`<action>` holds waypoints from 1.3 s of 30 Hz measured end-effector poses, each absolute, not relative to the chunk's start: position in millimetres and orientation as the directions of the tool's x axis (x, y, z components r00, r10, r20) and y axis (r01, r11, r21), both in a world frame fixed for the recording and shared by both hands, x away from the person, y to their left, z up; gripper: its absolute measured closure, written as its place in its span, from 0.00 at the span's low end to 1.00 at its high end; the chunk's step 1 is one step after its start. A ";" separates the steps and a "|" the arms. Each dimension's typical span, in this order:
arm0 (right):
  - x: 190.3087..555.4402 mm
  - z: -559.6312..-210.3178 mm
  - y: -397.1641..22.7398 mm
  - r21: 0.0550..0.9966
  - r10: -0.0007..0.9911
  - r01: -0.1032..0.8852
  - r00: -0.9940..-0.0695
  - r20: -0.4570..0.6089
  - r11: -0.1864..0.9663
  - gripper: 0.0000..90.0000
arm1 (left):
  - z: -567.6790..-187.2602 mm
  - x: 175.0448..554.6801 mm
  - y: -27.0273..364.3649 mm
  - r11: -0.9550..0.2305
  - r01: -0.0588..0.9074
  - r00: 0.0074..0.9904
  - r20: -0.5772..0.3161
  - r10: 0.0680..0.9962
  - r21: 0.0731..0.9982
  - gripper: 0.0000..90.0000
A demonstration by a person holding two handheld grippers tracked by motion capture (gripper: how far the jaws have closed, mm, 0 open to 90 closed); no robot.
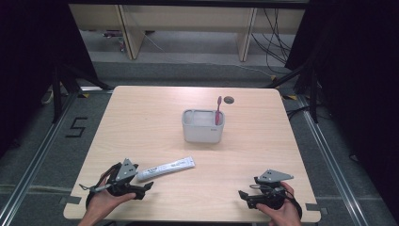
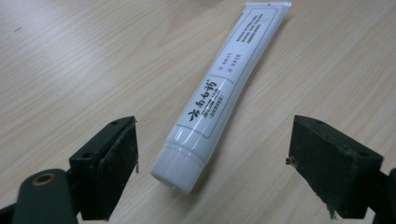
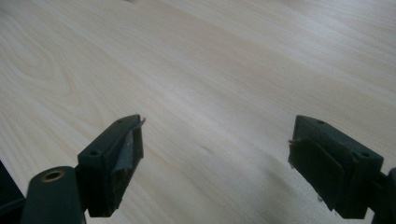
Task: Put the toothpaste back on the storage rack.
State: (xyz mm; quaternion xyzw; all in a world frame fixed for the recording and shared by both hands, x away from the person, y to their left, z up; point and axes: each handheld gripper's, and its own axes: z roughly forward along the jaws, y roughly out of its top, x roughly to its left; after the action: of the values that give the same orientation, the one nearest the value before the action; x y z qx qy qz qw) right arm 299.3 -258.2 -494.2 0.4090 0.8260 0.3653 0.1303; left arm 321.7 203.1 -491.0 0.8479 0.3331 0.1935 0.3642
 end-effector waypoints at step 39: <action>299.6 -496.4 -256.2 0.699 0.743 0.576 -0.662 0.095 0.424 0.23 | -483.3 384.3 139.9 -0.755 0.441 0.830 0.099 0.549 0.485 0.41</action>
State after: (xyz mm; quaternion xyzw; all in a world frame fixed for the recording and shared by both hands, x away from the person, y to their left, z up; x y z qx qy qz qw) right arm 299.6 -256.2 -496.4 0.3945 0.8359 0.3640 0.1149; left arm 384.3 139.9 -483.3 0.9292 0.2664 0.1182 0.2272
